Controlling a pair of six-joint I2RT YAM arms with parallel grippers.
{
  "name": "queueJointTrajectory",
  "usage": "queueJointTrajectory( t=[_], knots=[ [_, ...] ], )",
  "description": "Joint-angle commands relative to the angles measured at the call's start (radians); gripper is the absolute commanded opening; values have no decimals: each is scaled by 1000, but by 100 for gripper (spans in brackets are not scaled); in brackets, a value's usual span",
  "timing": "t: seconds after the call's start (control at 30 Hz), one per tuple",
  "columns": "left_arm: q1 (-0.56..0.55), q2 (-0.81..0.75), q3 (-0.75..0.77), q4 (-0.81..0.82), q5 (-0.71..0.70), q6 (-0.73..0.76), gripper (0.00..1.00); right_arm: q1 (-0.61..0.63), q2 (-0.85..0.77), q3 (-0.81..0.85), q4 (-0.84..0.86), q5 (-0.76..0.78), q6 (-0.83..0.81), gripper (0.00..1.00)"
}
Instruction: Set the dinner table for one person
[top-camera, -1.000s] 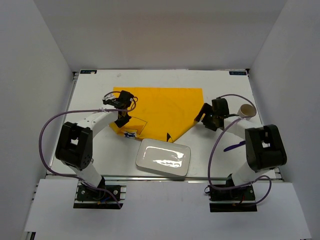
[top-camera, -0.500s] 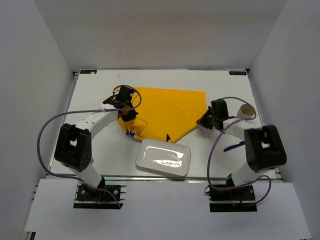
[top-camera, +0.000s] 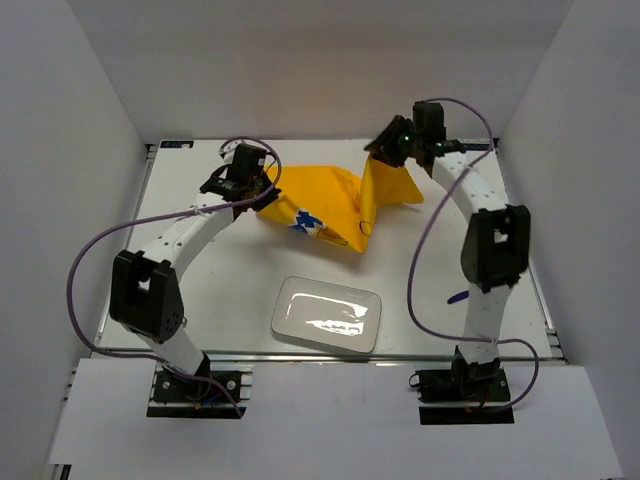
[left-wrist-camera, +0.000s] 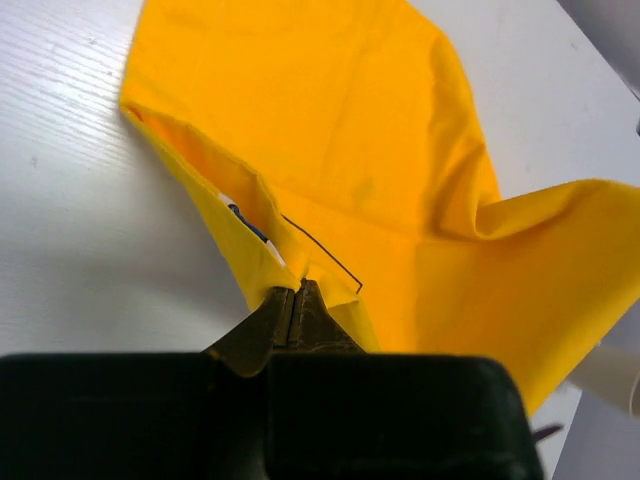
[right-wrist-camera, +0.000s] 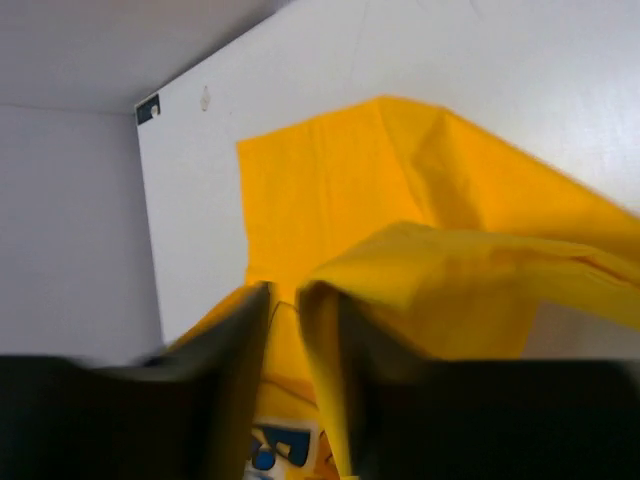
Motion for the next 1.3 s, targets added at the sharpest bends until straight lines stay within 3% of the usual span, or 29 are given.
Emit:
queueJointTrajectory(
  t=[0.0, 0.03, 0.07, 0.13, 0.3, 0.37, 0.4, 0.5, 0.63, 1.0, 1.1, 1.2, 1.27],
  knots=[
    [8, 84, 89, -140, -82, -115, 0, 4, 282, 379, -233, -152, -7, 50],
    [8, 89, 92, -165, -104, -129, 0, 7, 330, 462, -272, -159, -14, 88],
    [8, 94, 91, -183, -110, -141, 0, 10, 400, 583, -353, -160, -33, 89],
    [8, 88, 59, -188, -134, -141, 0, 7, 383, 576, -391, -125, -55, 89],
    [28, 117, 49, -278, -211, -178, 0, -12, 136, -19, -104, 14, -70, 89],
    [28, 141, 52, -303, -213, -192, 0, -12, 39, -155, -57, 70, -70, 89],
    [28, 150, 56, -309, -214, -193, 0, -12, 2, -301, 18, 90, -54, 89],
    [38, 172, 63, -311, -205, -189, 0, -16, -88, -526, 243, 78, -8, 89],
    [38, 169, 57, -302, -193, -178, 0, -19, 3, -458, 238, 61, -26, 88],
    [38, 140, 17, -277, -159, -141, 0, -58, 279, -237, 290, -7, 48, 55],
    [38, 144, 13, -266, -138, -126, 0, -62, 312, -217, 313, -23, 60, 36],
    [38, 144, 13, -263, -138, -120, 0, -59, 315, -220, 318, -22, 60, 5],
    [38, 144, 19, -263, -138, -117, 0, -61, 289, -260, 336, -4, 63, 1]
  ],
)
